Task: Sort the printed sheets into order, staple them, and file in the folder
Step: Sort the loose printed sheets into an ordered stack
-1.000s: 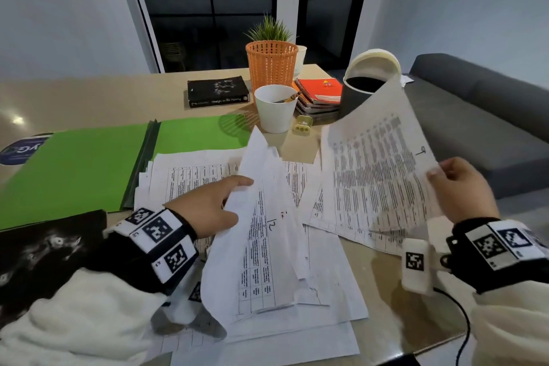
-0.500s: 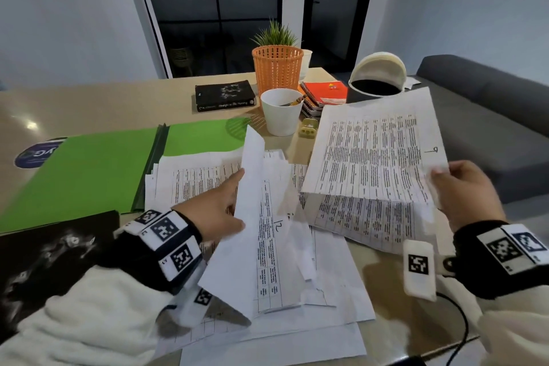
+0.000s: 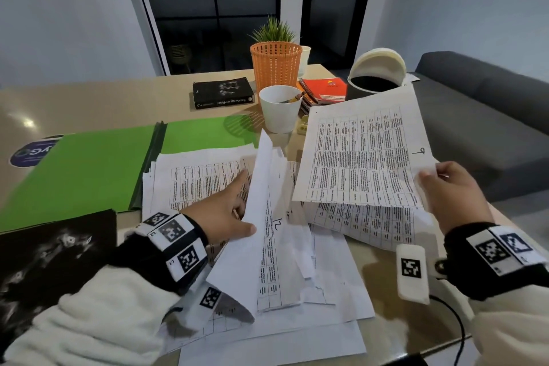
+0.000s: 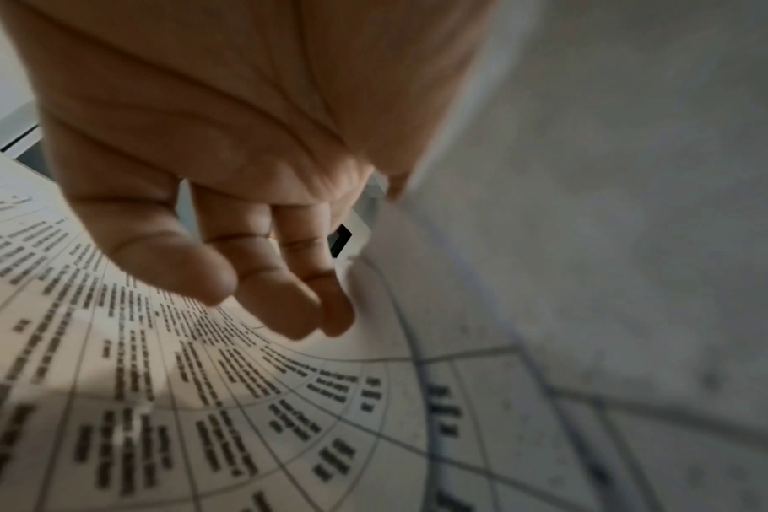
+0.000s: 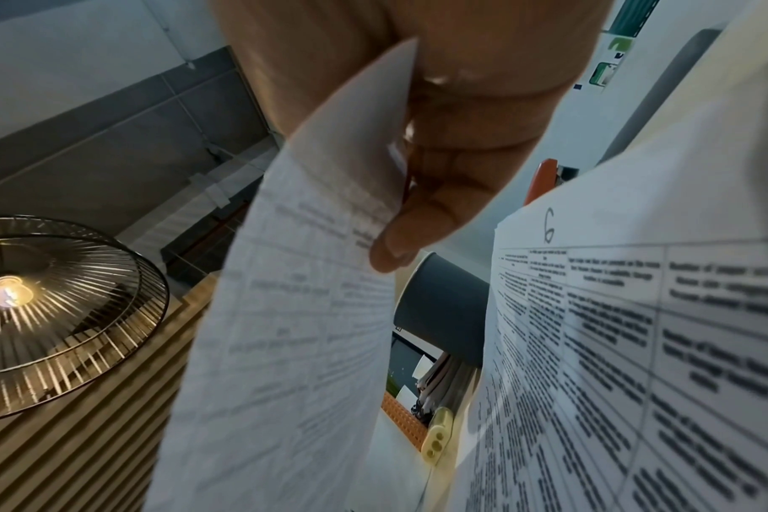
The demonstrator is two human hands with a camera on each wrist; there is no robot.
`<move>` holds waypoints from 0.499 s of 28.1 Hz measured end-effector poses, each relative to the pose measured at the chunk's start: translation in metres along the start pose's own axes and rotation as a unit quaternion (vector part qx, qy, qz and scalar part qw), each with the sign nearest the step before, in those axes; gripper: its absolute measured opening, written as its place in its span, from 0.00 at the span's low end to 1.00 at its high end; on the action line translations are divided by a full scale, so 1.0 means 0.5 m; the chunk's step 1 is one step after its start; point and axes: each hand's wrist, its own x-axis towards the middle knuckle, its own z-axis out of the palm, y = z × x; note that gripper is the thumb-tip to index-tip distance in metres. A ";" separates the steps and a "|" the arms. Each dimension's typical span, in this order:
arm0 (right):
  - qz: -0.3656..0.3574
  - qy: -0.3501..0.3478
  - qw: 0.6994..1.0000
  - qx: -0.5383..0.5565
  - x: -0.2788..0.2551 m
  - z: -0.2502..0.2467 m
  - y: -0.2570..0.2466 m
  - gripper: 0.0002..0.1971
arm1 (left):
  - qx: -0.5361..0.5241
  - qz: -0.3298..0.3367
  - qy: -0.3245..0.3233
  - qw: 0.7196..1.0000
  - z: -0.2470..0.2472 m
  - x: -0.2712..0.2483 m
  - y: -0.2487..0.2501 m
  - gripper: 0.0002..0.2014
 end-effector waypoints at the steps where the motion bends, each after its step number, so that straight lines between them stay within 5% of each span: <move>1: 0.002 -0.002 1.000 0.000 0.000 0.002 0.001 0.06 | 0.003 0.001 -0.003 1.000 0.002 -0.001 0.003 0.50; 6: 0.009 -0.010 1.000 0.011 -0.002 0.011 0.008 0.04 | 0.098 0.006 -0.017 0.995 0.008 -0.014 0.027 0.31; 12: 0.019 -0.015 1.000 0.013 -0.004 0.010 0.011 0.09 | 0.057 0.011 0.006 0.998 0.015 -0.001 0.026 0.54; 14: 0.020 -0.015 1.000 0.016 -0.006 0.011 0.010 0.09 | 0.067 0.015 0.001 0.998 0.016 -0.004 0.030 0.54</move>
